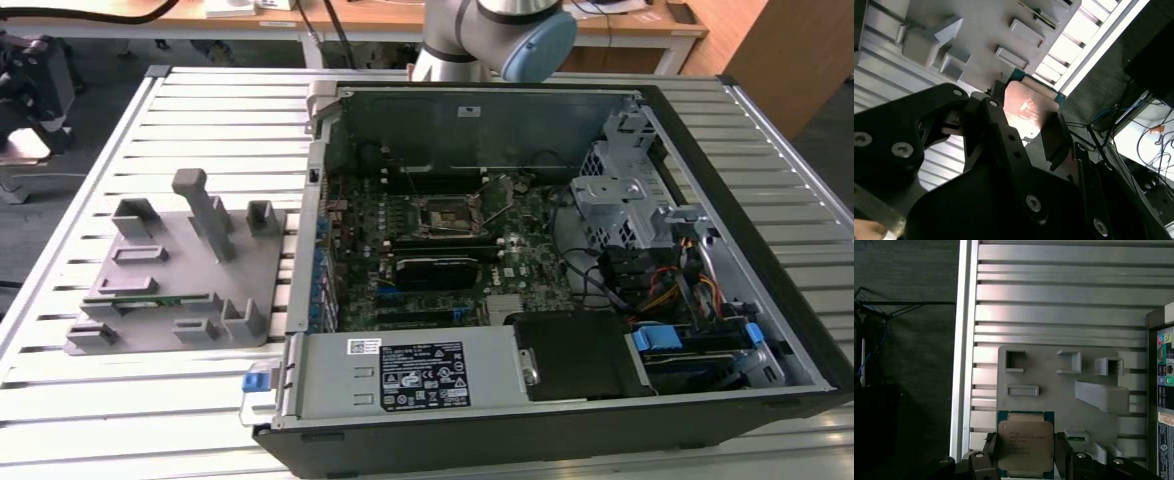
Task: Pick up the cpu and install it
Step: 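Pick up the cpu and move it towards the insertion slot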
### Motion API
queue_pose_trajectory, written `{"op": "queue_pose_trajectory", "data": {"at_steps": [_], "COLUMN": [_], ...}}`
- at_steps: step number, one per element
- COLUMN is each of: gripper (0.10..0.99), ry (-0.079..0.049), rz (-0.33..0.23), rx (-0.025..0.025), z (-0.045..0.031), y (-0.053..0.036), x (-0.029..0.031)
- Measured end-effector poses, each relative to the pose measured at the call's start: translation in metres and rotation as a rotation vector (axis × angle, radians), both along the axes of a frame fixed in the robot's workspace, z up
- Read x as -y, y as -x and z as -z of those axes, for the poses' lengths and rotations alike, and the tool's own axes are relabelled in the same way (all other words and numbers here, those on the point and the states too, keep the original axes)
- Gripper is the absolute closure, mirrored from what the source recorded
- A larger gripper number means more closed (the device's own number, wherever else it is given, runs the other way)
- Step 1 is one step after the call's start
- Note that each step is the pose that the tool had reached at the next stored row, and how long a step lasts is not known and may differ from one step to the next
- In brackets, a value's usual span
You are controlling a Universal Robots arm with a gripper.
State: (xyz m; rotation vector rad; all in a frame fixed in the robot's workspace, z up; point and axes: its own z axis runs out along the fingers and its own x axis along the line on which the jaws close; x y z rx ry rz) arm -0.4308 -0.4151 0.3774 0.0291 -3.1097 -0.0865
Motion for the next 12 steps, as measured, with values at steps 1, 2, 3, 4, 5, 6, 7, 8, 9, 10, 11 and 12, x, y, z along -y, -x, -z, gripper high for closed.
{"op": "queue_pose_trajectory", "data": {"at_steps": [1, 2, 3, 4, 5, 6, 7, 8, 9, 10, 11, 12], "gripper": [0.549, 0.549, 0.549, 0.549, 0.549, 0.549, 0.549, 0.549, 0.549, 0.549, 0.549, 0.549], "ry": [0.0, 0.0, 0.0, 0.0, 0.0, 0.0, 0.0, 0.0, 0.0, 0.0, 0.0, 0.0], "rz": [0.0, 0.0, 0.0, 0.0, 0.0, 0.0, 0.0, 0.0, 0.0, 0.0, 0.0, 0.0], "rx": [-0.0021, -0.004, -0.0052, -0.0065, -0.0075, -0.0084, -0.009, -0.0097, -0.0105, -0.0111, -0.0118, -0.0117], "z": [-0.0001, -0.0001, 0.0002, 0.0004, 0.0005, 0.0008, 0.001, 0.0012, 0.0013, 0.0017, 0.0021, 0.0029], "y": [-0.0034, -0.007, -0.011, -0.0152, -0.0194, -0.0239, -0.028, -0.0324, -0.0363, -0.039, -0.041, -0.0418], "x": [0.0, 0.0, 0.0, 0.0001, 0.0001, 0.0, 0.0001, 0.0001, 0.0, 0.0001, 0.0001, 0.0001]}}
